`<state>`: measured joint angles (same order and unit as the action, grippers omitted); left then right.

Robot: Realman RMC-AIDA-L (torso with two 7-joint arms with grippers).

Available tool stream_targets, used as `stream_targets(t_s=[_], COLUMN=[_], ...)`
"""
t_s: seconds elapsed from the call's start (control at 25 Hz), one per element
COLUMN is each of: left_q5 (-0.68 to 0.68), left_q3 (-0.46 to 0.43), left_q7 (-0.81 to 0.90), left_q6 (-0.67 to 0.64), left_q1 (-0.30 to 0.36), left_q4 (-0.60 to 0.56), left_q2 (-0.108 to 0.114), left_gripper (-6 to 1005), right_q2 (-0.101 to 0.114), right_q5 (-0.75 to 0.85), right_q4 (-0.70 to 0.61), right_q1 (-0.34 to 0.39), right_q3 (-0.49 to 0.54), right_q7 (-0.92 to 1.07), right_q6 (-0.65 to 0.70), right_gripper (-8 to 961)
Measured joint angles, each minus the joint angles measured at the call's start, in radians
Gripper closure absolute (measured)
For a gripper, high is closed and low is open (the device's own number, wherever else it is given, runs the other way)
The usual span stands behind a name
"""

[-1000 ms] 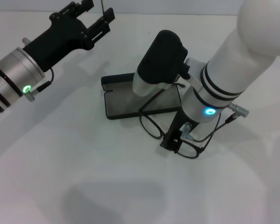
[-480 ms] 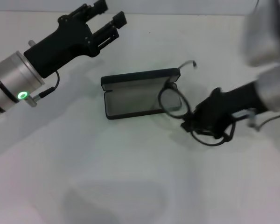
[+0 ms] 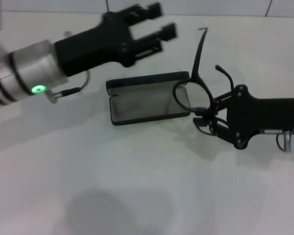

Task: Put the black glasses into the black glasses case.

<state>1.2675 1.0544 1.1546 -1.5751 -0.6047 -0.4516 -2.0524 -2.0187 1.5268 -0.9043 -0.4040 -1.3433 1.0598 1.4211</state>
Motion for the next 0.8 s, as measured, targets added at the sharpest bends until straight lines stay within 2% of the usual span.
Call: stream_targets(t_s=[0.2,0.36,0.8], left_q5=[0.103,0.157,0.361], left_q3=[0.007,0.022,0.033], left_q7=[0.052,0.109,0.315], left_q6=[-0.001,-0.001,0.034], left_q1=[-0.074,-0.094,-0.167], left_q4=[-0.003,-0.035,-0.064], left_q2=[-0.005,-0.008,-0.001], left_gripper=[374,374,374], right_q2=[-0.003,-0.006,-0.006], right_q5=[-0.006,-0.008,-0.026], right_q4=[0.040,0.043,0.034], right_q1=[-0.003,-0.002,0.009], right_q3=[-0.006,-0.010,-0.018], right_q7=[-0.142,-0.197,-0.299], right_q6=[0.002,0.004,0.053], right_gripper=[837,837,837])
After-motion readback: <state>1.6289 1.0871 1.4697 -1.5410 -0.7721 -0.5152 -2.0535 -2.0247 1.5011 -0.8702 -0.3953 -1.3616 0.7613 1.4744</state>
